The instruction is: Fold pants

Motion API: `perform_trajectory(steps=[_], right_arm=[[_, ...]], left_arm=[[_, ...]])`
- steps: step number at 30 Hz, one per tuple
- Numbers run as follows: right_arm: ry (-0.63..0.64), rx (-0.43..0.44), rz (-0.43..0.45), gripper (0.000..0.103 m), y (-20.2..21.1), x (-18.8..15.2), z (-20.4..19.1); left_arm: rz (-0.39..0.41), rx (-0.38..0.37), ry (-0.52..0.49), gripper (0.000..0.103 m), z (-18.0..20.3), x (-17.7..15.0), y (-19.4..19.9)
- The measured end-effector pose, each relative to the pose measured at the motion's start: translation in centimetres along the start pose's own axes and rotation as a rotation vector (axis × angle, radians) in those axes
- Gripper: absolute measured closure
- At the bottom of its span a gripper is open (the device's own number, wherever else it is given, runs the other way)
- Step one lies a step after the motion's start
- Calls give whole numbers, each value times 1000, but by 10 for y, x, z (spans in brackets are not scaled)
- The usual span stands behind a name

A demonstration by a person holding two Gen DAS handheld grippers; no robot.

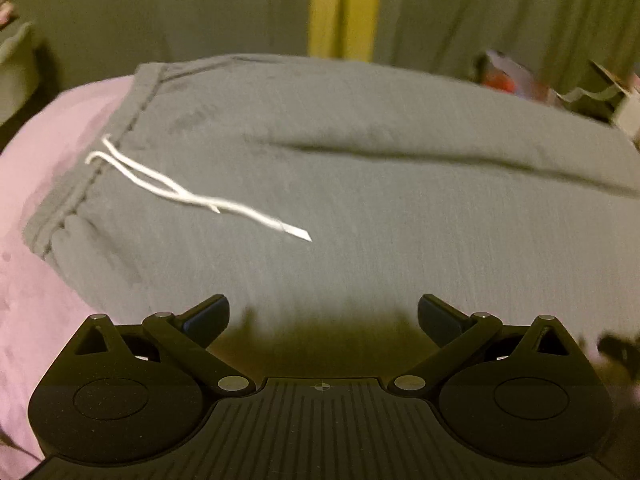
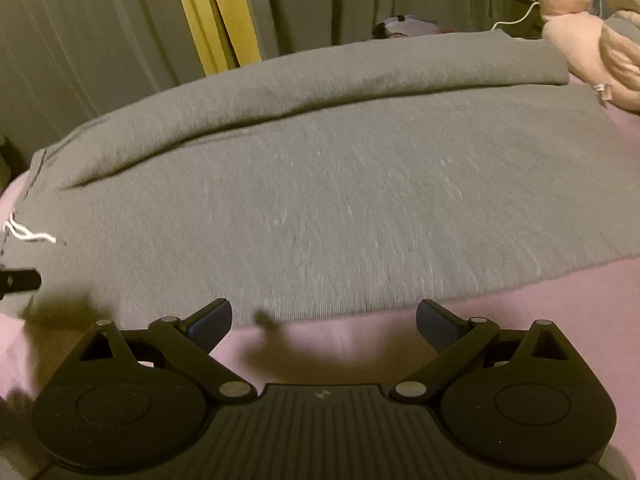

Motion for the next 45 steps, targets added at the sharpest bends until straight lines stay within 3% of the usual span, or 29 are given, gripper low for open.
perform_trajectory(steps=[4,6,10,13,16,20,25,28,32,35,37,39,41,45], right_arm=[[7,-33,23,4,-23,18,9],[22,-57,23,4,-39,27,15],[59,-145,-19,4,-74,30,34],[11,-126,6,4,-82,30,40],[7,-122,21,4,-86,29,41],[28,-133,36,4,-90,31,39],[48,-129,20,4,-94,41,38],[29,-136,37,4,-92,65,42],[-28,-144,193,5,-92,133,51],[-54,-154,262,15,-111,187,62],[-101,-176,258,25,-138,221,75],[-161,-213,233,44,-164,245,85],[-185,-230,209,46,-197,267,93],[-213,-375,150,46,-259,290,114]], left_arm=[[15,58,172,0,-5,32,-25],[49,130,230,0,-9,47,-41],[89,254,236,0,-15,62,-75],[102,317,247,0,-24,62,-96],[191,366,230,0,-34,66,-106],[300,519,140,0,-58,75,-114],[374,700,257,0,-115,78,-116],[298,697,339,0,-138,69,-131],[320,688,392,0,-145,67,-130],[333,739,385,0,-152,68,-123],[328,727,408,0,-152,63,-122],[336,716,429,0,-155,61,-125],[336,720,429,0,-150,58,-130],[350,730,427,0,-150,59,-134]])
Point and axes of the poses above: each gripper's, at about its wrist camera, not at the fingertips, and y roughly against the way its jaws point, z to its right, x to its top, the point moved 8 cm from there along -y, roughly the way its jaws point, and after that the axes turned 11 degrees about z, right-handed, at the moved point
